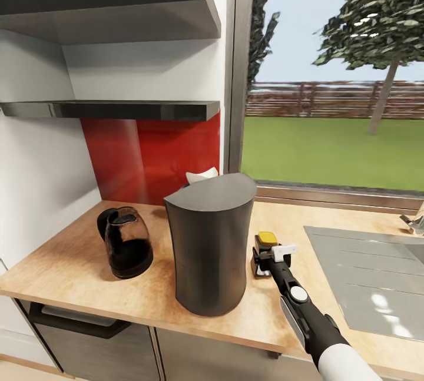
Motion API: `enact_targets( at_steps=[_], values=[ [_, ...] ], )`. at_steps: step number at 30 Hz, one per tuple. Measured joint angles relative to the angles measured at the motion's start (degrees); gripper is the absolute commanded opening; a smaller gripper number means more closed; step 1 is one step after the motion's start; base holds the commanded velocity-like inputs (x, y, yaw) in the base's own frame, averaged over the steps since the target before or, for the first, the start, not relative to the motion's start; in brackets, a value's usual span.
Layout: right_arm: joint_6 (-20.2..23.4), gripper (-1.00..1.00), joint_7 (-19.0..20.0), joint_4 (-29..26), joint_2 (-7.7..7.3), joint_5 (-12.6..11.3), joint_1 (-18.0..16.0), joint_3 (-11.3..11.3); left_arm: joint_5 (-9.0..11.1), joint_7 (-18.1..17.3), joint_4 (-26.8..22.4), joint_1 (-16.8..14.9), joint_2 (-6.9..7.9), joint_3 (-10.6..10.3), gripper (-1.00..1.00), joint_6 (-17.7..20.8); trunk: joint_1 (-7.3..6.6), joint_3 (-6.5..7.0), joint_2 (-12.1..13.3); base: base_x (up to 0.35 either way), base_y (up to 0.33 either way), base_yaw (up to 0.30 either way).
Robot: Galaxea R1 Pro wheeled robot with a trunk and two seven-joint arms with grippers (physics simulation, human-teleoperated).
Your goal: Set up a coffee station on the kitchen countertop: keep the coffee maker on the countertop, move the bottle of coffee from the kitchen shelf to the counter next to the coffee maker, place a paper coffee filter on top of the coffee maker, put the saucer next to the coffee maker with the coffee cup on the saucer, and place the electric kettle next to the coffee maker.
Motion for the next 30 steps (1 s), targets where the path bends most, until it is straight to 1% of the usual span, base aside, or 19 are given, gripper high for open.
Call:
enact_targets(
  at_steps=[15, 21, 30],
  values=[
    [0.0, 1.00, 0.0, 0.0, 0.00, 0.0, 0.0, 0.0, 0.0, 0.0, 0.0, 0.0, 0.00, -0.1, 1.00, 0.0, 0.00, 0.00, 0.0, 0.000, 0.002, 0.000],
    [0.0, 1.00, 0.0, 0.0, 0.00, 0.0, 0.0, 0.0, 0.0, 0.0, 0.0, 0.0, 0.00, 0.0, 1.00, 0.0, 0.00, 0.00, 0.0, -0.067, 0.072, 0.000],
    [0.0, 1.00, 0.0, 0.0, 0.00, 0.0, 0.0, 0.0, 0.0, 0.0, 0.0, 0.0, 0.00, 0.0, 1.00, 0.0, 0.00, 0.00, 0.0, -0.005, 0.006, 0.000]
  ],
)
